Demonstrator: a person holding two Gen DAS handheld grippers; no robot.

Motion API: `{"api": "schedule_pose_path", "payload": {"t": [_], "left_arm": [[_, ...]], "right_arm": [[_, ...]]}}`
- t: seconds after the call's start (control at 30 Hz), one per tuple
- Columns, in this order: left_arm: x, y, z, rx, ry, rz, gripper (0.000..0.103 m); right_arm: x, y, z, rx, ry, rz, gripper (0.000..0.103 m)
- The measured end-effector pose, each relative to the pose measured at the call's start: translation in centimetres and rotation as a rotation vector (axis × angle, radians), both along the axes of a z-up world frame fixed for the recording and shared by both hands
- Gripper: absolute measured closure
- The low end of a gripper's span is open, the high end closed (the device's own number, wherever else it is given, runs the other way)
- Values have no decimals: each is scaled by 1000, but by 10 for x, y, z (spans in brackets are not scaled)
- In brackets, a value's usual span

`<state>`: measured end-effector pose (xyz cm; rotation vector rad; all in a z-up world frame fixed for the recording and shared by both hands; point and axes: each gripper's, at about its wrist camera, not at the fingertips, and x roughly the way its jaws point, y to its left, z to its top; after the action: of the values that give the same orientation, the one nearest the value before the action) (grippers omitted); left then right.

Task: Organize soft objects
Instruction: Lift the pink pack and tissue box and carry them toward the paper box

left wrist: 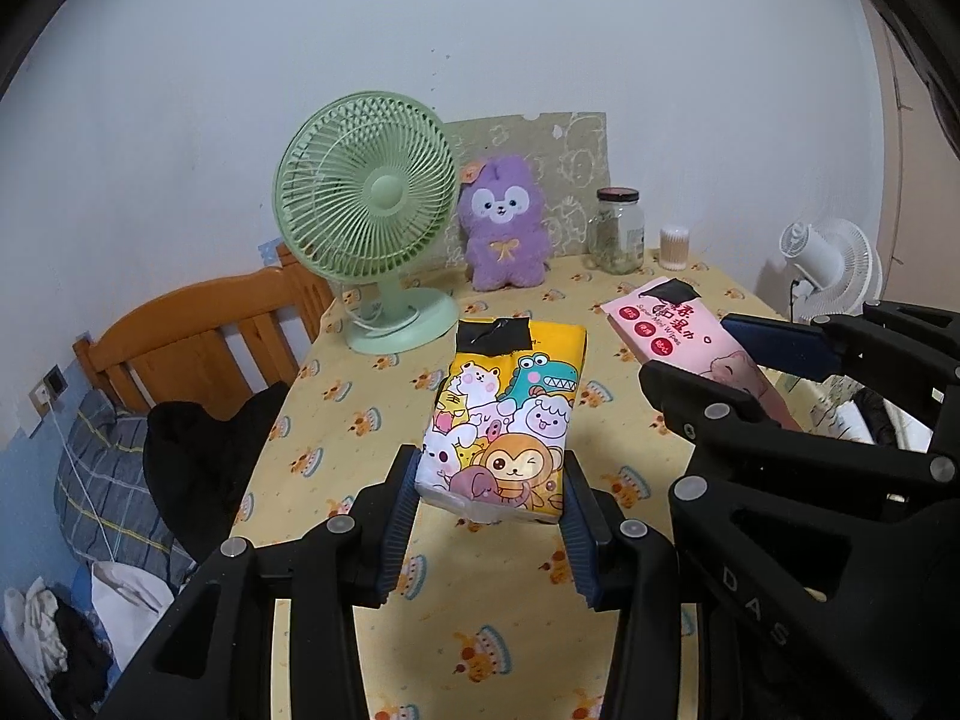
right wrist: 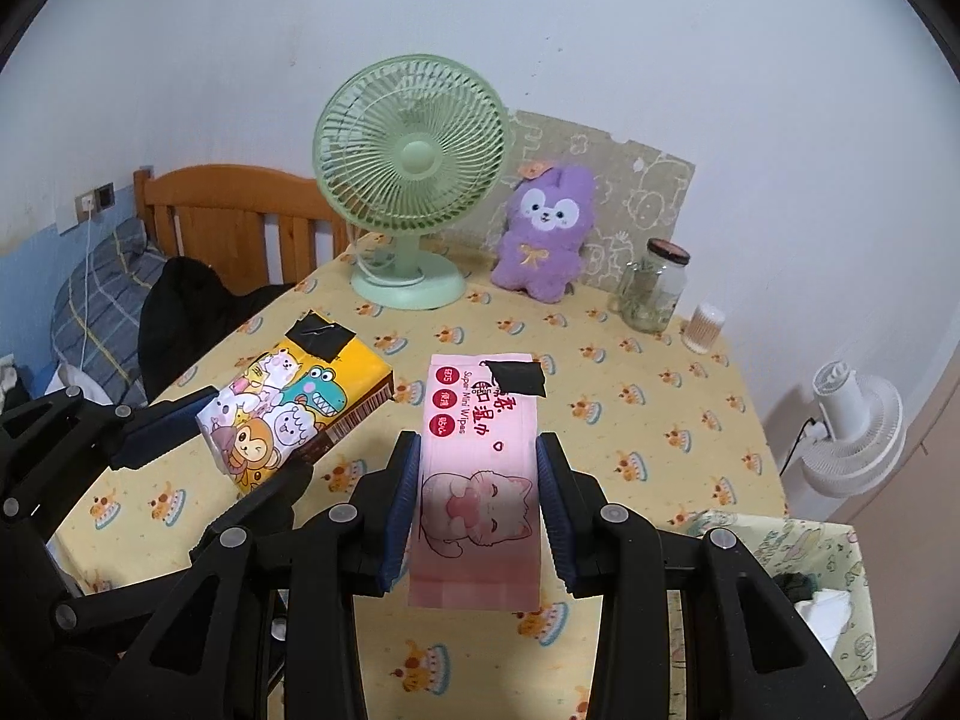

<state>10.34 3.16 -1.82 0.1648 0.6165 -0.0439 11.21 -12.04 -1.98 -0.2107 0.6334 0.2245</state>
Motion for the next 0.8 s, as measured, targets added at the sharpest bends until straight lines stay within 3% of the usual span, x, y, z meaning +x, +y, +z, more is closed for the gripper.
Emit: {"api": "schedule_pose_path", "payload": {"t": [0.17, 0.8], "left_arm": [[2, -14, 6, -36, 1, -26, 58], [8, -85, 15, -26, 5, -89, 58]], "right_arm": [[-6, -13, 10, 8, -27, 9, 61], [-4, -82, 19, 73, -24, -47, 61]]}}
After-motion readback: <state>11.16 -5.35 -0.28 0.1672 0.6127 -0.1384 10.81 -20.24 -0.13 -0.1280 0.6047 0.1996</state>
